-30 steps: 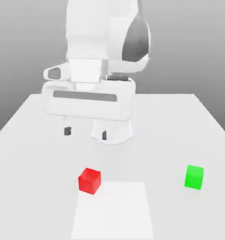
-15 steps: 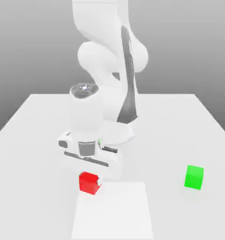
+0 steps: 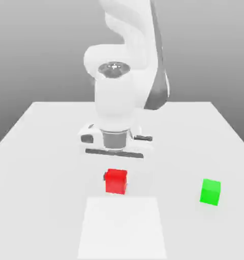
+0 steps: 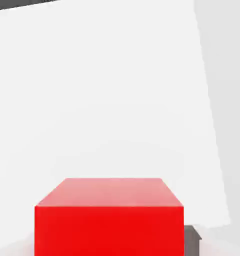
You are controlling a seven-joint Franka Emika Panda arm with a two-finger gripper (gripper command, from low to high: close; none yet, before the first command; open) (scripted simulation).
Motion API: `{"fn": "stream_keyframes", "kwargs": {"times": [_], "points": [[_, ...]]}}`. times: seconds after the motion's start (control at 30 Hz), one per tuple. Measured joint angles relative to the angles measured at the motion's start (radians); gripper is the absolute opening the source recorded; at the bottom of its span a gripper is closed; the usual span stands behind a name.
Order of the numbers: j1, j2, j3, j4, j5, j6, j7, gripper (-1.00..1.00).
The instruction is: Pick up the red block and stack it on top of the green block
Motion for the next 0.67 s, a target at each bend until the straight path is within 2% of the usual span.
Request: {"fn": "stream_keyframes", "kwargs": {"times": [0.3,0.4,0.47,0.5,0.67], "points": [[0.304,0.013,0.205,0.087,0.046,-0.072,-0.309,-1.00],[0.372,0.123,0.240,0.119,-0.043,0.001,-0.303,-1.00],[0.384,0.194,0.205,0.125,-0.113,0.063,-0.259,-1.00],[0.391,0.226,0.188,0.127,-0.145,0.090,-0.237,1.00],[0.391,0.226,0.188,0.127,-0.145,0.090,-0.237,1.00]]}}
